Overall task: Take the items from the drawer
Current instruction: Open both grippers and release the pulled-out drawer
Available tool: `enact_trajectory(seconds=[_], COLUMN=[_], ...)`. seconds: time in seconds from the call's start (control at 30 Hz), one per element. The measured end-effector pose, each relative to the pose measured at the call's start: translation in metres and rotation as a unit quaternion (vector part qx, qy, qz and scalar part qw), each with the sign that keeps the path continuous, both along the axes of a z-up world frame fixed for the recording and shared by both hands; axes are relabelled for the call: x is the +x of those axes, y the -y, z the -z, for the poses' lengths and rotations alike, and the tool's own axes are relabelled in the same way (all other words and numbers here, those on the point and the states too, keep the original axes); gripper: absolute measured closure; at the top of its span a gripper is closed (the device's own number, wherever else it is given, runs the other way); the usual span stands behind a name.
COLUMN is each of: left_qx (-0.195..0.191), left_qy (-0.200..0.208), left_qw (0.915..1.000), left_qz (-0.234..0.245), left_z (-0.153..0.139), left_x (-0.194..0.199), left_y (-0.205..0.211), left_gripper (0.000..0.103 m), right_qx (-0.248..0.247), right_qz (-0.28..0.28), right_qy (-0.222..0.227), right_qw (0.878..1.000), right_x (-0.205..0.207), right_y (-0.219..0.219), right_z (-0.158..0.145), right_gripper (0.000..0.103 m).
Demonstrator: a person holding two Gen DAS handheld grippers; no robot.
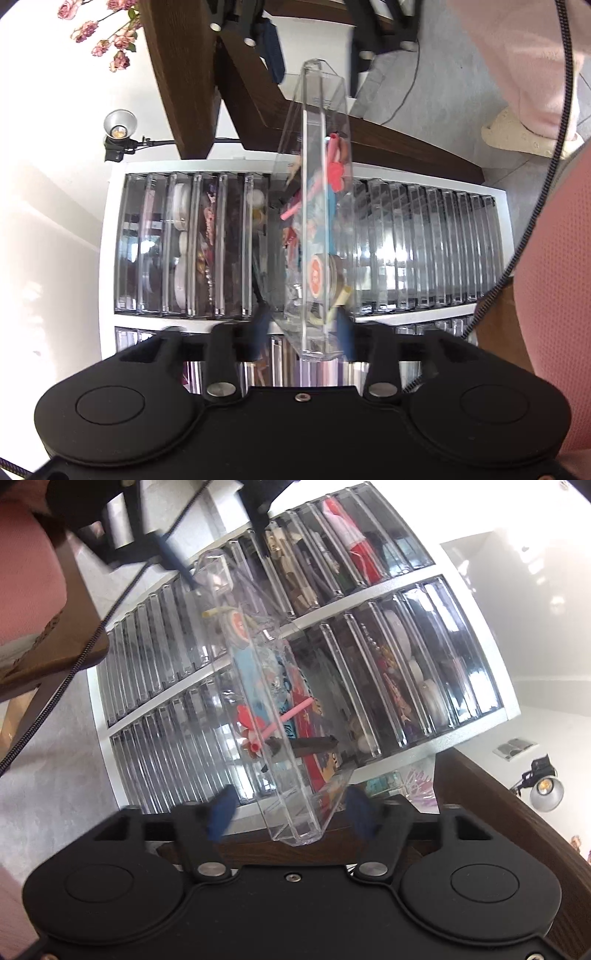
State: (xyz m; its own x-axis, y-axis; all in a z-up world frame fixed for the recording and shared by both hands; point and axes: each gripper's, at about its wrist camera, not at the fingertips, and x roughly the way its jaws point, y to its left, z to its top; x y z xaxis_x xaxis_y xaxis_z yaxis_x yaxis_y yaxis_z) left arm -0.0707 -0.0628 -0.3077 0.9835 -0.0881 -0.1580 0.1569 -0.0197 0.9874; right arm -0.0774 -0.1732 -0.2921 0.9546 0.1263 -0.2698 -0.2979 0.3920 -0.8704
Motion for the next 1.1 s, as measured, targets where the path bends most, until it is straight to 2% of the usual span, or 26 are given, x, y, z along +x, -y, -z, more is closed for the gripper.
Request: enact_trajectory(seconds=[0.03, 0.3, 0.63, 0.87, 1.1], left_qx=[-0.002, -0.023, -0.059, -0.122, -0.197], left_qy=[0.001, 0.007, 0.008, -0.005, -0.003], left_qw=[1.0, 0.9997, 0.9977, 0.9905, 0.9768], left_qz=[0.0, -0.008, -0.033, -0.064, -0.084], left_z=[-0.001, -0.011, -0.025, -0.057, -0.107], left_x=[-0.001, 0.001, 0.009, 0.021, 0.024], left_y=[0.0, -0.001, -0.001, -0.003, -0.006], left_gripper=[0.0, 0.0, 0.0, 0.0, 0.0], right_qx=[0.007, 0.054, 0.05, 0.072, 0.118], right_qz=[0.003, 0.027, 0.036, 0.066, 0.097], right_qy=[-0.005, -0.009, 0.005, 0.004, -0.002], right_qw=[1.0, 0.998, 0.998, 0.995, 0.988], right_x=[0.0, 0.004, 0.005, 0.005, 0.007], right_y=[0.001, 0.006, -0.002, -0.001, 0.001], right_z=[-0.003, -0.022, -0.04, -0.068, -0.112], right_gripper=[0.021, 0.014, 0.013, 0.013, 0.013])
